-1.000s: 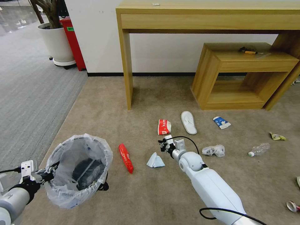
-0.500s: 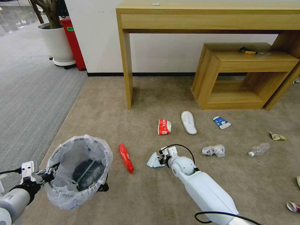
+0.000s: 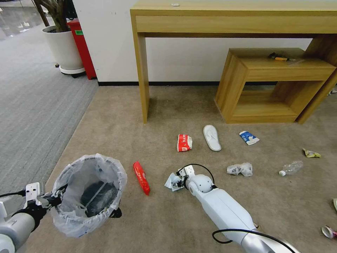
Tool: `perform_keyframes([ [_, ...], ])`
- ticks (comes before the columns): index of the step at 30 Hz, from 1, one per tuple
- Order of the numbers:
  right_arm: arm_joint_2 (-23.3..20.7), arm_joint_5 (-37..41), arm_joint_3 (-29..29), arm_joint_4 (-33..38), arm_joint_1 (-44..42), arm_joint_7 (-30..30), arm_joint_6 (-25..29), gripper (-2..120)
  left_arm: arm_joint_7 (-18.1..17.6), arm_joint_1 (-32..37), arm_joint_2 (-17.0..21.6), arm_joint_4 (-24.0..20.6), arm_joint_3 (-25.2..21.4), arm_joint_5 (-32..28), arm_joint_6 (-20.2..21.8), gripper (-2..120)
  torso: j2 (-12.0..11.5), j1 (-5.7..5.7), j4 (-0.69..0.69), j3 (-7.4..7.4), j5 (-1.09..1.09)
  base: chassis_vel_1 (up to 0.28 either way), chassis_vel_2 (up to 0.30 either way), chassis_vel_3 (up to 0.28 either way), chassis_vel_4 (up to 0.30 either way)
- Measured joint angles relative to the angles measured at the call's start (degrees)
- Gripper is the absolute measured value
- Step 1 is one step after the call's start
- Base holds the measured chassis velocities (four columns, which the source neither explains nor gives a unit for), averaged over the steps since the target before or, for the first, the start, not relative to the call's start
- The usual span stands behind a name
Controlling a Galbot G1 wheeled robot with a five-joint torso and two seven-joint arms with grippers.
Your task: Pick up the trash bin and place the garbage on the floor into it.
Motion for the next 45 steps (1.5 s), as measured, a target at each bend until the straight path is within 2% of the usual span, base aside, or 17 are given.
perform_keyframes([
  [3,0.3,-0.6,0.1,-0.7,0.0,-0.3,0.9,90,0.0,0.0,0.0,-0.1,0.0,-0.1,0.0,0,0.0,0.00,0.00,0.00,0.00,0.000,0.000,0.000,0.000],
  [6,0.7,-0.9,0.3,-1.2,0.0,-0.5,1.7,74,0.0,0.1,0.1,-0.2,-0.2,-0.2,0.0,0,0.0,0.00,0.00,0.00,0.00,0.000,0.000,0.000,0.000],
  [8,0.7,-0.9,0.3,-1.3,0.0,-0.7,1.9,70,0.0,0.1,0.1,-0.2,-0.2,-0.2,0.0,0,0.0,0.00,0.00,0.00,0.00,0.000,0.000,0.000,0.000],
  [9,0.6,-0.9,0.6,-1.1,0.0,-1.8,1.7,62,0.0,0.1,0.2,-0.3,-0.3,-0.2,0.0,0,0.0,0.00,0.00,0.00,0.00,0.000,0.000,0.000,0.000],
  [10,0.6,-0.9,0.7,-1.0,0.0,-2.4,1.4,62,0.0,0.1,0.2,-0.3,-0.3,-0.2,0.0,0,0.0,0.00,0.00,0.00,0.00,0.000,0.000,0.000,0.000],
  [11,0.4,-1.2,1.3,-0.4,-0.1,-5.1,-0.2,53,0.0,0.0,0.2,-0.3,-0.3,-0.3,0.0,0,0.0,0.00,0.00,0.00,0.00,0.000,0.000,0.000,0.000],
  [12,0.4,-1.2,1.3,-0.4,-0.1,-5.1,-0.2,53,0.0,0.0,0.2,-0.3,-0.3,-0.3,0.0,0,0.0,0.00,0.00,0.00,0.00,0.000,0.000,0.000,0.000],
  [13,0.2,-1.4,1.5,-0.2,-0.1,-6.4,-0.6,48,-0.1,0.0,0.2,-0.3,-0.3,-0.3,0.0,0,0.0,0.00,0.00,0.00,0.00,0.000,0.000,0.000,0.000],
  [15,0.2,-1.6,1.6,-0.6,-0.2,-7.3,0.7,38,-0.2,0.0,0.2,-0.7,-0.3,-0.4,0.0,0,0.0,0.00,0.00,0.00,0.00,0.000,0.000,0.000,0.000],
  [16,0.2,-1.6,1.6,-0.6,-0.2,-7.3,0.7,38,-0.2,0.0,0.2,-0.7,-0.3,-0.4,0.0,0,0.0,0.00,0.00,0.00,0.00,0.000,0.000,0.000,0.000],
  [19,0.5,-2.0,2.2,-1.3,-0.2,-7.6,2.2,25,-0.3,0.0,0.4,-1.0,-0.2,-0.5,0.0,0,0.0,0.00,0.00,0.00,0.00,0.000,0.000,0.000,0.000],
  [20,0.5,-2.0,2.2,-1.3,-0.2,-7.6,2.2,25,-0.3,0.0,0.4,-1.0,-0.2,-0.5,0.0,0,0.0,0.00,0.00,0.00,0.00,0.000,0.000,0.000,0.000],
  [27,0.9,-2.7,3.3,-1.6,-0.6,-7.6,4.9,0,-0.4,0.0,0.6,-1.4,-0.2,-0.7,0.0,0,0.0,0.00,0.00,0.00,0.00,0.000,0.000,0.000,0.000],
  [33,0.7,-3.1,3.5,-0.5,-1.0,-7.5,6.7,0,-0.4,0.2,0.6,-1.8,-0.1,-0.7,0.0,0,0.0,0.00,0.00,0.00,0.00,0.000,0.000,0.000,0.000],
  [38,-0.2,-3.5,4.4,3.4,-1.3,-7.4,8.7,0,-0.4,0.5,0.5,-2.3,-0.2,-0.8,0.0,0,0.0,0.00,0.00,0.00,0.01,0.000,0.000,0.000,0.000],
  [44,-2.8,-1.1,5.9,15.6,-0.5,-7.5,8.9,0,-0.8,0.6,0.4,-2.6,0.0,-0.9,0.0,0,0.0,0.00,-0.01,0.00,0.01,0.000,0.000,0.000,0.000],
  [45,-4.1,1.9,6.0,20.7,0.8,-7.5,8.0,0,-1.0,0.4,0.5,-2.6,0.3,-1.2,0.0,0,0.0,0.00,0.00,-0.01,0.00,0.000,0.000,0.000,0.000],
])
